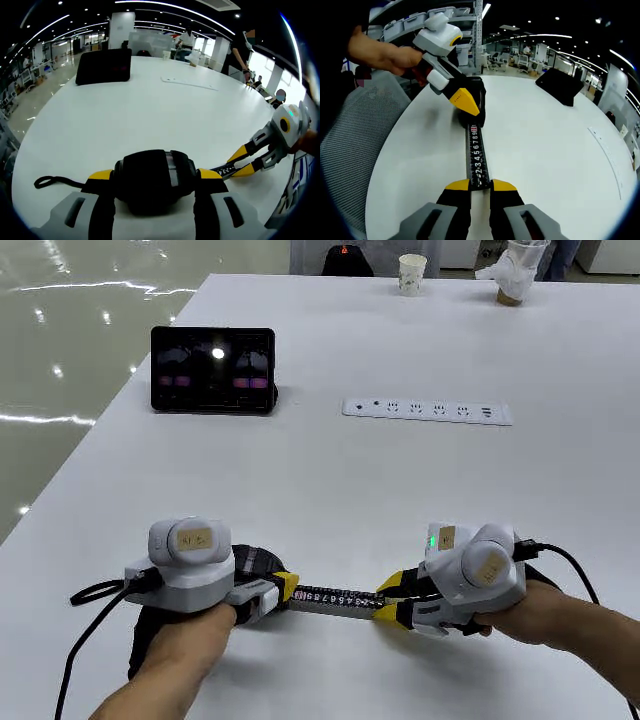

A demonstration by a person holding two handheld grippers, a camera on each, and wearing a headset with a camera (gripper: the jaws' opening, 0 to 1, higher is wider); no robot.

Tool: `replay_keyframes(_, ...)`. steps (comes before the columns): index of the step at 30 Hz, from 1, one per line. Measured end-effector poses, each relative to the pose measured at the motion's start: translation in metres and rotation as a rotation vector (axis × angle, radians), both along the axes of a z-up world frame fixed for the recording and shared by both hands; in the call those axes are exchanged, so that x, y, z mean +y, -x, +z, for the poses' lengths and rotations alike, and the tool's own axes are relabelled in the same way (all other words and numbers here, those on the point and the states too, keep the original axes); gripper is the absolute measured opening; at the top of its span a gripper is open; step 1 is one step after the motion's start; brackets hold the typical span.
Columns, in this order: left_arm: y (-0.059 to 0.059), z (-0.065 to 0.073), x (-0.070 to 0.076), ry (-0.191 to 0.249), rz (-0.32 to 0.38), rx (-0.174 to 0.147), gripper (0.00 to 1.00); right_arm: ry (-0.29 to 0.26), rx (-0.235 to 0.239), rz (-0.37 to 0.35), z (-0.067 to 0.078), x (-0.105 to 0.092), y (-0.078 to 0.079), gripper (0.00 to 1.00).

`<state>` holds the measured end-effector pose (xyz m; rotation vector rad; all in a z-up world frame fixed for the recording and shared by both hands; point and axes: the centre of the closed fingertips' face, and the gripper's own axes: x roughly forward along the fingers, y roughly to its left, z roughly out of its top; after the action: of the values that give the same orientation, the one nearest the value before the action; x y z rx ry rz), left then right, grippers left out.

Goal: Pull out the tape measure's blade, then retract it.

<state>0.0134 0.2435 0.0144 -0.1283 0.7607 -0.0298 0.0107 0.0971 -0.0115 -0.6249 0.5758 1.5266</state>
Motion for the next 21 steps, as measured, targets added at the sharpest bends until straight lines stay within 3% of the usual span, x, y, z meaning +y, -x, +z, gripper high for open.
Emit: replay_keyframes(21,0.001,0.0,0.0,0.012,-0.008,0.003,0.59,-0.008,-0.005,0.026,0.0,0.027,0.005,0.1)
